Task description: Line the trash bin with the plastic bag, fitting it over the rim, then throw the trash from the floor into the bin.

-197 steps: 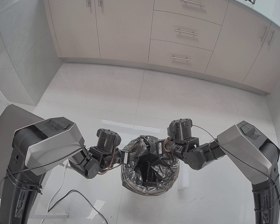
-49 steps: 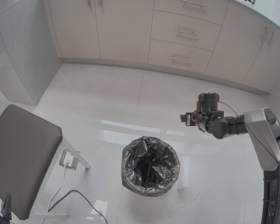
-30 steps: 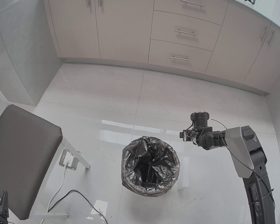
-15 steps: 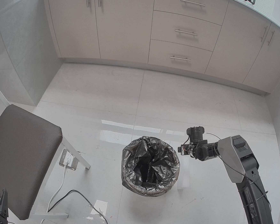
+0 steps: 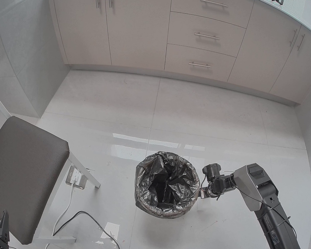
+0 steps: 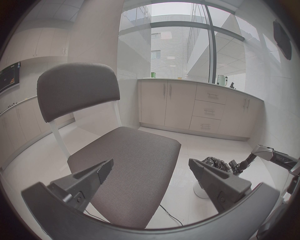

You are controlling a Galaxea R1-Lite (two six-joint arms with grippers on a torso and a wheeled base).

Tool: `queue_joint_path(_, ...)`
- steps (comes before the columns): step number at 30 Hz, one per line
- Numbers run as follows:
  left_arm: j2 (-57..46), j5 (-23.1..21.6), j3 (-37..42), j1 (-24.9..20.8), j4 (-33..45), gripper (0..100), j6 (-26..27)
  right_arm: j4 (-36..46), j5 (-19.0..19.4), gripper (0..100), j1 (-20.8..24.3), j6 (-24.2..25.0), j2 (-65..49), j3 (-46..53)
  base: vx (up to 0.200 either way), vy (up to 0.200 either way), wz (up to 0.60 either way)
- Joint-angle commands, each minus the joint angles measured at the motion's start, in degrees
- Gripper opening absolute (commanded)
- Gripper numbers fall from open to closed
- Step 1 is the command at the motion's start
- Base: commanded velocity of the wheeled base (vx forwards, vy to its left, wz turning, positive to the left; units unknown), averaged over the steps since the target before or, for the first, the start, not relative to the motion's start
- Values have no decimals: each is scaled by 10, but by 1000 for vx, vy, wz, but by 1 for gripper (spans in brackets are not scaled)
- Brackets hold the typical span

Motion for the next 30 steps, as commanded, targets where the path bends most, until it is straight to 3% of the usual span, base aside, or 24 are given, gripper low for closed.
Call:
queue_joint_path(1, -6, 0, 0, 0, 0, 100, 0, 18, 0, 100, 1, 1, 36, 0, 0, 0, 0)
queue_joint_path(15, -6, 4, 1, 0, -1, 100, 2, 32, 0, 100, 0, 27, 36, 0, 0, 0, 0)
queue_joint_path(16, -6, 4, 1, 0, -1, 100, 2, 32, 0, 0, 1, 27, 36, 0, 0, 0, 0)
queue_joint_path(26, -6, 4, 1, 0, -1, 100, 2, 34, -1, 0, 1, 27, 36, 0, 0, 0, 0)
queue_joint_path(30, -6, 4, 1, 0, -1, 100, 2, 76, -13, 0, 1, 25, 36, 0, 0, 0, 0)
